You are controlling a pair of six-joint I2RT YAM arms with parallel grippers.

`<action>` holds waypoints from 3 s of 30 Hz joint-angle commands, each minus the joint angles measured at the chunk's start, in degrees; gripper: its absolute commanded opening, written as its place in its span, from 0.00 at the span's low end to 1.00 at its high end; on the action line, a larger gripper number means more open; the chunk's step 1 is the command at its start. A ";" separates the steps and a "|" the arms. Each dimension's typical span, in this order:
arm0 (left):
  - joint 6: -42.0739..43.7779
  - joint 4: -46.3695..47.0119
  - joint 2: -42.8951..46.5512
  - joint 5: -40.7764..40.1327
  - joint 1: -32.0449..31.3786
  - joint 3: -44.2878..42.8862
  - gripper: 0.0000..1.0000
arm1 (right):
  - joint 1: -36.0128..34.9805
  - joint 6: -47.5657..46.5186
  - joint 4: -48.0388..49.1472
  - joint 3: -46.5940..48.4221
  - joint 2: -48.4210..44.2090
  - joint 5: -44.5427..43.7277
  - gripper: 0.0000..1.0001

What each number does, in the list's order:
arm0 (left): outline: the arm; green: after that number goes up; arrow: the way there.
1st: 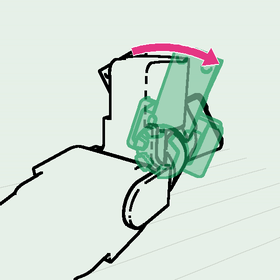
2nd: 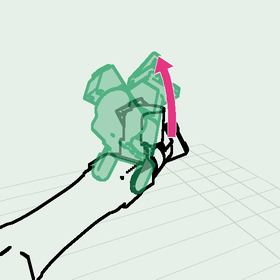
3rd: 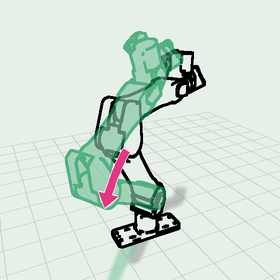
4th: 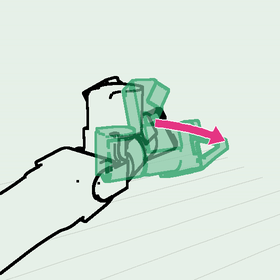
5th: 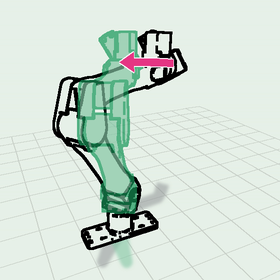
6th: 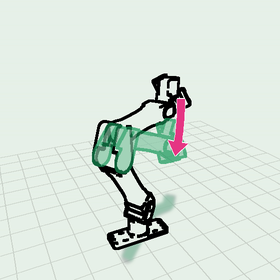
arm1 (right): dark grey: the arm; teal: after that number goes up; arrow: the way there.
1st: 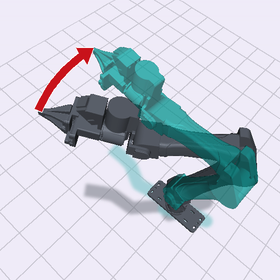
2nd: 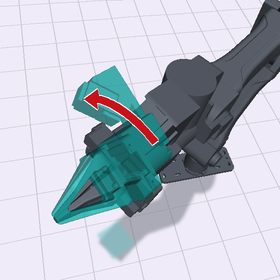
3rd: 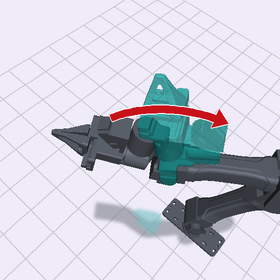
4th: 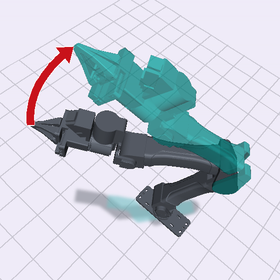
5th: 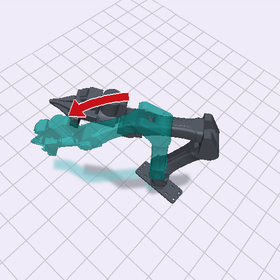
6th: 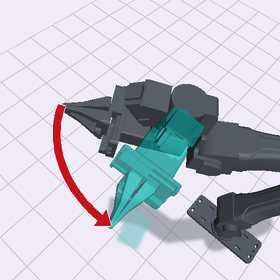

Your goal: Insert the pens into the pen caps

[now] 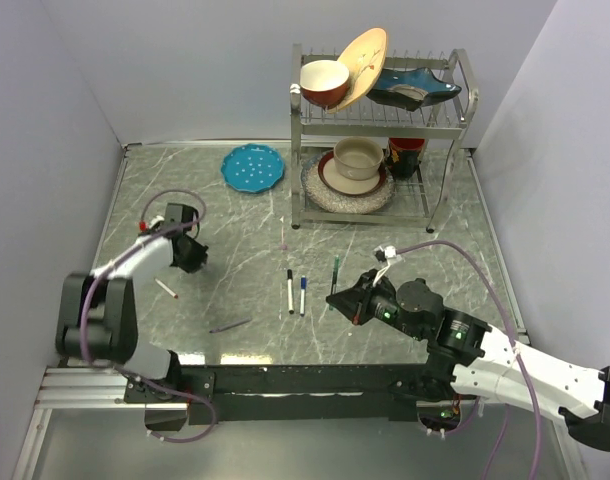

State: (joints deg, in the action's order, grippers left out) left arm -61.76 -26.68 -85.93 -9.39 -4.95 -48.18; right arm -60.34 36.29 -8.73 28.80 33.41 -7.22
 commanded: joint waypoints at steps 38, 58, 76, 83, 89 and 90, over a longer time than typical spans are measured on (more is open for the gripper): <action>7.09 50.76 48.84 37.78 -16.76 25.16 0.01 | -4.26 2.99 27.72 10.31 36.38 18.03 0.00; 7.44 48.83 49.54 37.51 -16.85 26.30 0.01 | -4.79 2.56 27.63 10.75 35.59 17.16 0.00; 5.95 49.18 49.37 38.04 -17.37 27.79 0.01 | -4.79 2.38 27.63 10.93 35.06 16.80 0.00; 5.24 49.70 49.63 38.39 -17.46 28.85 0.01 | -4.70 2.38 27.72 11.11 35.50 16.54 0.00; 4.54 50.05 50.33 38.74 -17.55 29.73 0.01 | -4.79 2.20 27.37 11.90 35.94 16.45 0.00; 4.28 50.23 50.42 38.92 -17.55 29.90 0.01 | -4.79 2.29 27.28 11.98 36.02 16.37 0.00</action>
State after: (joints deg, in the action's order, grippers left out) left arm -56.71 21.47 -36.93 27.88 -22.22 -18.83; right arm -64.64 39.51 16.67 37.47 70.22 10.11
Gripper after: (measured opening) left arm 0.116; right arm 0.058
